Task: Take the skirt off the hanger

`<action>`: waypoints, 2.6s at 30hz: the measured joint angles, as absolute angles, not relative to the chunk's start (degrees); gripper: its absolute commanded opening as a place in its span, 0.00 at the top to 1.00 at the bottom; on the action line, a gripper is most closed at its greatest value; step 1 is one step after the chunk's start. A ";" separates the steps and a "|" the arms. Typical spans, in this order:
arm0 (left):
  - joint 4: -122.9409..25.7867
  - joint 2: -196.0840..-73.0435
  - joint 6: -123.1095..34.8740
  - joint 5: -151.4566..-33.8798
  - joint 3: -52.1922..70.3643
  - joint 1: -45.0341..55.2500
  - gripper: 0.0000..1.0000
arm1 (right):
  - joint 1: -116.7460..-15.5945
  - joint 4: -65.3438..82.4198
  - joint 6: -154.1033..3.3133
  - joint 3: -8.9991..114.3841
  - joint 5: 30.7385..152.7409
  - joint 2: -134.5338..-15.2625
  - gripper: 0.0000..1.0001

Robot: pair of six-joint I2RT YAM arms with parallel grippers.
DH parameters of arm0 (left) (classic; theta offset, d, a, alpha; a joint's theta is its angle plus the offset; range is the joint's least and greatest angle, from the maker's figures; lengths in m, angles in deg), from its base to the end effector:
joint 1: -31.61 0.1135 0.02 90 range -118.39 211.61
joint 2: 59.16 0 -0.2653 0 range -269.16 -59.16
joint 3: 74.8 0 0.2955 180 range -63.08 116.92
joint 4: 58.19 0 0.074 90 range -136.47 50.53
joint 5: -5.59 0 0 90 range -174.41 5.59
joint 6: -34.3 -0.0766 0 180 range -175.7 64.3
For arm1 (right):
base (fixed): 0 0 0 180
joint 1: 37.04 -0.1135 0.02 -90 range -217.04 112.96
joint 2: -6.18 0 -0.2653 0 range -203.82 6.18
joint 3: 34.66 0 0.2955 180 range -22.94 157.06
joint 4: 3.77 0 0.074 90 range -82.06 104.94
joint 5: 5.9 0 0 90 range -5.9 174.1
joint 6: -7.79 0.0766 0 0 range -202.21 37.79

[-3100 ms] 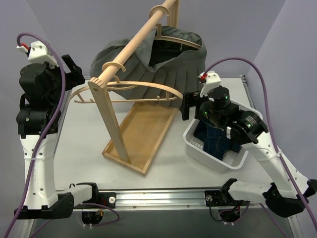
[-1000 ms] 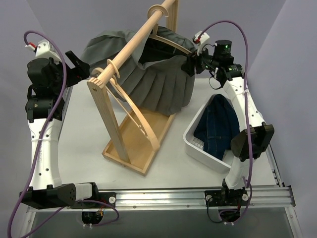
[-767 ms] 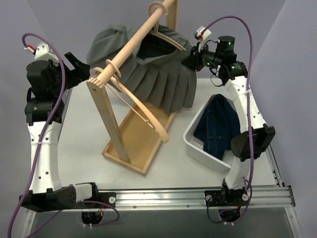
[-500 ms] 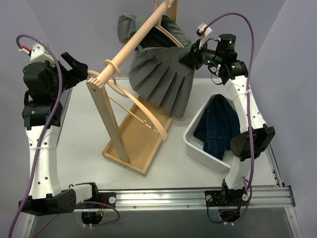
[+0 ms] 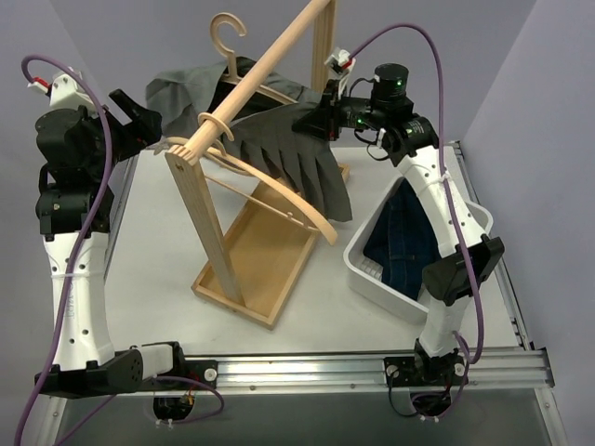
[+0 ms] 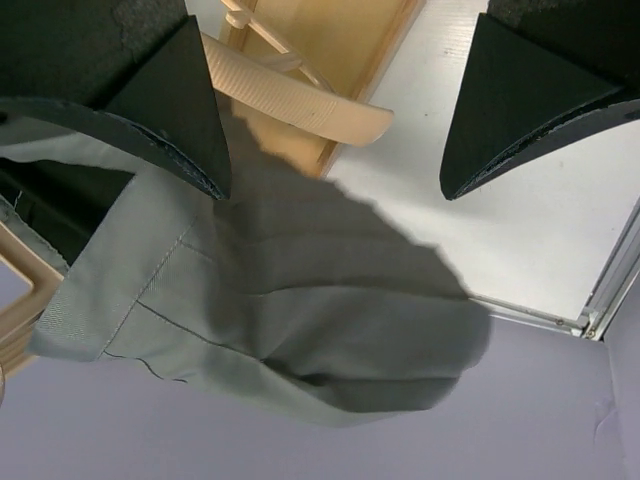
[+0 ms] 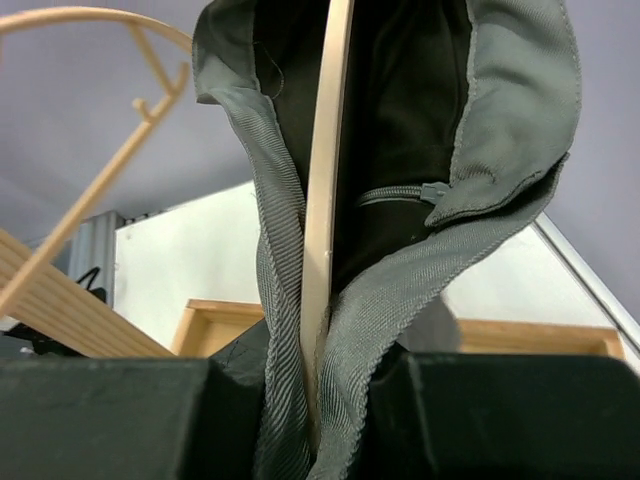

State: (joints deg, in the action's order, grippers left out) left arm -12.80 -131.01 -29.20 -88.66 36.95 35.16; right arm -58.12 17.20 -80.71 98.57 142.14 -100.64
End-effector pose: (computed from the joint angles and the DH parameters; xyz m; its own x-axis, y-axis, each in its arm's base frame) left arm 0.3135 0.0138 0.5408 -0.0908 -0.4515 -0.8877 -0.0320 0.8922 -0.4505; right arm 0.4203 0.2316 0.5097 0.0628 0.0391 -0.9973 -0.9804 0.1892 -0.0543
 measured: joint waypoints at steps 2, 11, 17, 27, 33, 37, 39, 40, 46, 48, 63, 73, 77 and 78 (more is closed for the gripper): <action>-12.89 -131.12 -29.46 -89.42 37.38 35.16 0.03 | -59.63 17.11 -80.21 99.71 142.14 -100.77 1.00; -12.34 -132.56 -30.86 -99.02 43.15 35.16 0.14 | -64.33 14.88 -78.18 95.93 139.87 -100.34 1.00; -12.58 -132.89 -30.73 -102.25 46.21 35.16 0.14 | -68.38 14.60 -77.85 82.49 132.87 -98.94 1.00; -9.48 -134.31 -31.38 -104.55 45.32 37.83 0.11 | -73.77 7.60 -73.35 71.19 128.70 -94.74 1.00; -8.63 -134.86 -32.74 -108.92 44.16 39.33 0.11 | -73.80 7.89 -73.63 72.85 129.99 -92.97 1.00; -9.02 -135.30 -33.41 -111.11 42.30 39.60 0.11 | -73.80 9.29 -73.83 75.08 131.65 -92.97 1.00; -9.37 -135.84 -33.55 -112.22 42.06 39.66 0.12 | -73.80 9.46 -73.91 75.67 132.63 -92.97 1.00; -9.63 -136.13 -33.59 -112.68 42.06 39.71 0.12 | -73.80 9.48 -73.94 75.75 133.13 -92.97 1.00; -10.29 -137.24 -33.59 -114.58 42.06 40.30 0.14 | -73.80 9.96 -74.29 75.75 135.60 -92.97 1.00; -10.40 -137.57 -33.52 -114.91 42.06 40.34 0.15 | -73.82 9.96 -74.42 75.75 136.44 -92.97 1.00; -14.60 -138.95 -30.22 -116.70 41.25 40.34 0.54 | -74.74 8.87 -73.39 75.60 138.62 -92.97 1.00; -17.44 -139.54 -29.24 -118.43 38.17 40.62 0.98 | -75.81 8.24 -71.90 74.94 137.77 -92.97 0.97; -18.49 -138.82 -29.35 -118.30 36.40 40.67 0.98 | -76.11 9.35 -71.53 74.64 134.66 -92.60 0.62; -18.46 -138.36 -29.37 -118.27 35.70 40.67 0.98 | -76.18 9.37 -71.51 74.35 133.24 -92.18 0.57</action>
